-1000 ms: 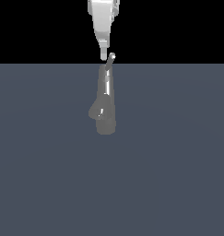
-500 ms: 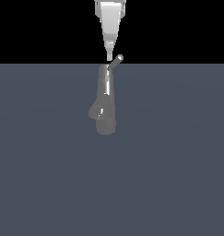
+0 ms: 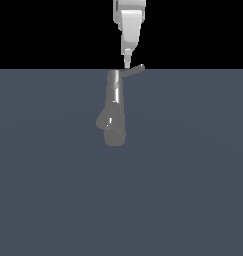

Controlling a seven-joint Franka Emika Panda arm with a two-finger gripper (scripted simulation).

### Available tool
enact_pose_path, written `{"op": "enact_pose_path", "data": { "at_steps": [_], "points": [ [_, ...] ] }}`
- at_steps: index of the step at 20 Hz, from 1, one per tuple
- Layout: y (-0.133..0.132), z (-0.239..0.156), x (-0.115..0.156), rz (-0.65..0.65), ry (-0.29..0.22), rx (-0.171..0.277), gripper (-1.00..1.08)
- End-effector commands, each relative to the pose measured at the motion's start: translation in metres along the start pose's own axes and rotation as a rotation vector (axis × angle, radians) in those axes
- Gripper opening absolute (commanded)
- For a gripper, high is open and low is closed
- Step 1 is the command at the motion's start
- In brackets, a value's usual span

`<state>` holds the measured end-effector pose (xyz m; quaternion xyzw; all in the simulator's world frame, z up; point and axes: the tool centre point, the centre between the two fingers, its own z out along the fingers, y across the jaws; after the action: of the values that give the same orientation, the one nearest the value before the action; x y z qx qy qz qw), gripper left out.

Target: Turn on the faucet by rotating a designated handle.

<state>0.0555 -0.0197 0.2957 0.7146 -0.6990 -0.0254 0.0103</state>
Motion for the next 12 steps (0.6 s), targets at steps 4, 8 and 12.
{"op": "enact_pose_path", "data": {
  "at_steps": [4, 8, 12],
  "points": [
    [-0.009, 0.011, 0.031, 0.028, 0.007, -0.009, -1.0],
    [-0.015, 0.014, 0.044, 0.034, 0.008, -0.009, -1.0],
    [-0.021, 0.017, 0.056, 0.039, 0.009, -0.01, -1.0]
  ]
}}
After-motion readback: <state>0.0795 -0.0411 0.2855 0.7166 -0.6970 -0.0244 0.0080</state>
